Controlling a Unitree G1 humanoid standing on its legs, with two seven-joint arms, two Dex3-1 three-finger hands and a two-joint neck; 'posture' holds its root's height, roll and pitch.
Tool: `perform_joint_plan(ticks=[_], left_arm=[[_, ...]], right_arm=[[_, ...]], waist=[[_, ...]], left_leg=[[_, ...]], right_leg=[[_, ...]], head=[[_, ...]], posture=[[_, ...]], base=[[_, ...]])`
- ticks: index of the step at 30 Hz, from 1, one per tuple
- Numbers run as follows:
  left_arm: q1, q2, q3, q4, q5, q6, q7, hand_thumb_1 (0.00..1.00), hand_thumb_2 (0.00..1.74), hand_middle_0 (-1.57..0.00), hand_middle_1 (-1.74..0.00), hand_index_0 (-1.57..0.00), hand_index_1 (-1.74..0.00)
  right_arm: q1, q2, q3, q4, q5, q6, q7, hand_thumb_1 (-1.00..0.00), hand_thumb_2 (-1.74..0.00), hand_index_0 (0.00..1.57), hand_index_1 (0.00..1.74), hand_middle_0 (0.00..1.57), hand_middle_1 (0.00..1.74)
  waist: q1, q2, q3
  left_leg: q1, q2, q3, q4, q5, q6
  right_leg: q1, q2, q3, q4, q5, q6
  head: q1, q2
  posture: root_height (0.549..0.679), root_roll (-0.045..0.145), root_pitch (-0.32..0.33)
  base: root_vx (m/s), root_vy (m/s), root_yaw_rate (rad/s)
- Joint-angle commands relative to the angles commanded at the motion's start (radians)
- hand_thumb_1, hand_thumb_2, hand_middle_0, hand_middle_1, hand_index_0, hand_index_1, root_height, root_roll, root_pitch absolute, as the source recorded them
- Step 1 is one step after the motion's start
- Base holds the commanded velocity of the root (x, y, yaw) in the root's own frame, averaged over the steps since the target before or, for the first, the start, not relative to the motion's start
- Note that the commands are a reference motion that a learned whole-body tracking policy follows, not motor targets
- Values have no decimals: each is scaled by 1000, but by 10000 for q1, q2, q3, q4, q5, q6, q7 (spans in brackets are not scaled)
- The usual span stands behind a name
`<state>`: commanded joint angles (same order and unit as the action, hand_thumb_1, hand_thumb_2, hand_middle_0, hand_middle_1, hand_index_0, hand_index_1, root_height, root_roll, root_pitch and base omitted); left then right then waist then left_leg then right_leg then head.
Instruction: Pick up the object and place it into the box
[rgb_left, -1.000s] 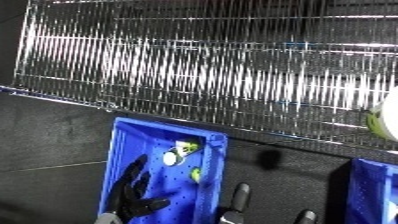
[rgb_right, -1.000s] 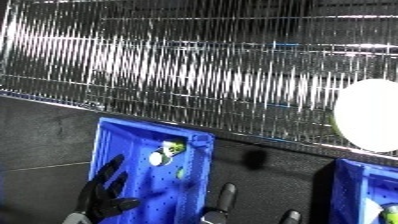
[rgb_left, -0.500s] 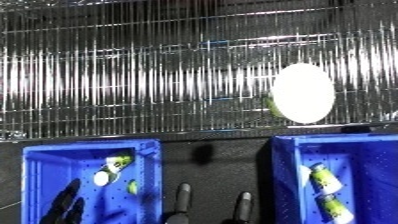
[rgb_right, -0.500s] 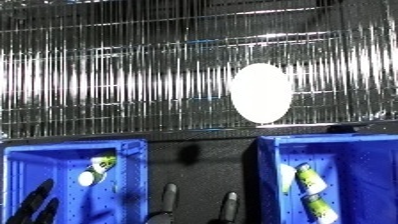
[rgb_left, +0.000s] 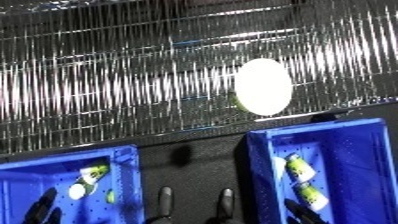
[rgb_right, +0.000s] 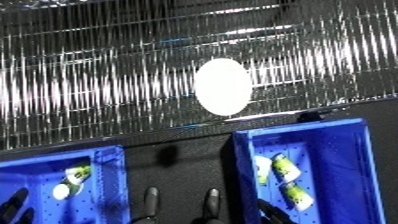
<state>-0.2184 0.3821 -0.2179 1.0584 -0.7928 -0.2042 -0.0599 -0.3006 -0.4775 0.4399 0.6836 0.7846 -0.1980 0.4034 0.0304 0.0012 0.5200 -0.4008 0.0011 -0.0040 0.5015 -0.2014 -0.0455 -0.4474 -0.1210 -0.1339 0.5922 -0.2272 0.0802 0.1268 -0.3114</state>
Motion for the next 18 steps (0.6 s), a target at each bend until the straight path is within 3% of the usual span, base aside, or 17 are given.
perform_joint_plan(ticks=[4,12,18], left_arm=[[243,27,186,36,-239,-160,4,0,0,0,0,0,0],[229,-73,584,756,-377,-643,-392,0,0,0,0,0,0],[181,-97,761,916,-323,-650,-457,0,0,0,0,0,0]], right_arm=[[582,-397,-142,-3143,-530,-1146,-1655,0,0,0,0,0,0],[901,-869,-1103,-6105,-1290,-2562,-2519,0,0,0,0,0,0],[759,-1108,-1935,-7695,-2331,-2946,-3829,0,0,0,0,0,0]], waist=[[-275,-137,0],[-591,-301,0],[-674,-320,0]], left_leg=[[21,124,125,-63,26,-5],[110,304,361,-200,12,5],[123,362,460,-170,-42,0]], right_leg=[[-61,57,93,15,-27,19],[-54,138,206,-49,-73,105],[-18,139,204,-82,-82,131]], head=[[-663,83],[-1288,335],[-1403,426]], posture=[[651,37,91],[651,33,99],[651,33,100]], base=[[-17,31,-139],[-11,20,-86],[-7,6,-20]])
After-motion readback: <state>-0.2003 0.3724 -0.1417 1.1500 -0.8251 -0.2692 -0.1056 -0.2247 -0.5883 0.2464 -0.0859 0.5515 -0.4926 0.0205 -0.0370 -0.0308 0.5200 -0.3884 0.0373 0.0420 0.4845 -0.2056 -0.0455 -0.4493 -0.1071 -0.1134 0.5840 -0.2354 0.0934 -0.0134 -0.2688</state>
